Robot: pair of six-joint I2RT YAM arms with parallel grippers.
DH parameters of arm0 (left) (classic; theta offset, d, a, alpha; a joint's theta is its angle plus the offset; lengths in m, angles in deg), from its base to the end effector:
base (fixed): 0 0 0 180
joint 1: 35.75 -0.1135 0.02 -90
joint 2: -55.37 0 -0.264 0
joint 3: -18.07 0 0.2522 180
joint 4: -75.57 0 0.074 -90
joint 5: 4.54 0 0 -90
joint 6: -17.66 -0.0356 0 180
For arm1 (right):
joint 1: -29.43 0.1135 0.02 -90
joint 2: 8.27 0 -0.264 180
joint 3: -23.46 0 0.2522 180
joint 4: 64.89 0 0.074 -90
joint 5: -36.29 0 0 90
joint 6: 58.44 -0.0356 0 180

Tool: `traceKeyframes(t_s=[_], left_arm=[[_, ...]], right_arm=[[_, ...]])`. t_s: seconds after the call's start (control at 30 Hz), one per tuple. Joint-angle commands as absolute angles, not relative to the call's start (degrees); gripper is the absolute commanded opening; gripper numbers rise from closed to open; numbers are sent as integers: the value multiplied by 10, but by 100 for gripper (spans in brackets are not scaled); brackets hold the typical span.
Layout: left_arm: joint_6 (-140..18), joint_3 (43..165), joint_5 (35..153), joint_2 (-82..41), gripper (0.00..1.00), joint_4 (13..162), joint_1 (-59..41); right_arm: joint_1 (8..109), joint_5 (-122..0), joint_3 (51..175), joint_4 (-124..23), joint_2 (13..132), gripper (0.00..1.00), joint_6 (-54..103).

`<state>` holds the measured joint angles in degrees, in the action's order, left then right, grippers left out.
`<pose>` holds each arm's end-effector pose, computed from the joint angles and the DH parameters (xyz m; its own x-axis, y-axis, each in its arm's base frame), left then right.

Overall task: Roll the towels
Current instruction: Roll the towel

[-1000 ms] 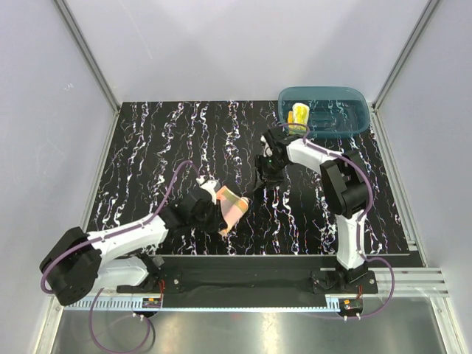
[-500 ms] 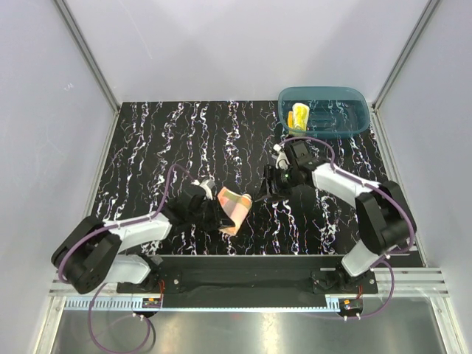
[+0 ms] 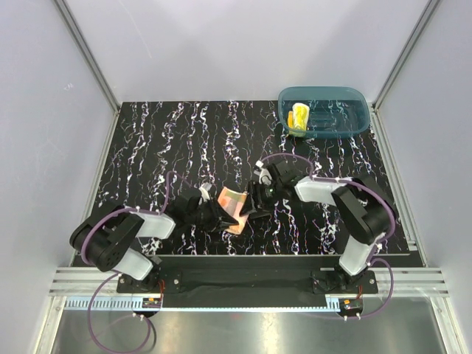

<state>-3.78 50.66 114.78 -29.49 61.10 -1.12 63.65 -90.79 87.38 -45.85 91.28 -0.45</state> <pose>0.1824 -0.1471 0.1126 -0.9419 -0.3358 -0.0095 -0.1719 0.5061 -0.8452 0.2592 0.2022 0.1434 -0.9627 -0.1433 -0.2296 -0.2673 0.6363 0.7236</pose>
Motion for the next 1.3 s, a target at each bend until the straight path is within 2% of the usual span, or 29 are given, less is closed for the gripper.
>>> traceKeyframes(t_s=[0.0,0.3,0.43,0.47,0.5,0.53,0.57,0.6,0.7,0.8,0.87,0.93,1.03,1.27], left_arm=[[-26,500,1175,-301,4,582,-22],[-13,488,1224,-329,5,529,-49],[-11,487,1233,-334,9,514,-51],[-15,488,1232,-331,12,524,-52],[-30,491,1228,-326,15,537,-51],[-43,495,1215,-319,17,557,-51],[-58,511,1205,-299,26,620,-51],[-95,519,1192,-286,30,660,-51],[-168,566,1124,-229,46,818,-51],[-225,612,1057,-179,50,947,-50],[-250,641,978,-142,50,1042,-44],[-286,700,859,-111,50,1108,-3],[-316,762,743,-89,50,1192,70],[-328,814,627,-128,49,1210,201]], right_arm=[[648,-918,900,-506,953,63,-13],[657,-918,912,-546,1004,58,-28],[660,-905,921,-539,1016,42,-32],[660,-899,925,-519,1019,32,-27],[663,-887,937,-514,1025,28,-24],[663,-883,944,-486,1027,26,-19],[664,-878,950,-461,1030,25,-9],[666,-865,963,-448,1033,22,-5],[670,-845,979,-409,1036,19,5],[675,-825,992,-379,1035,19,8],[679,-819,998,-362,1035,19,8],[683,-813,1006,-353,1035,19,9],[692,-807,1016,-336,1035,18,9],[701,-805,1038,-309,1047,17,10]])
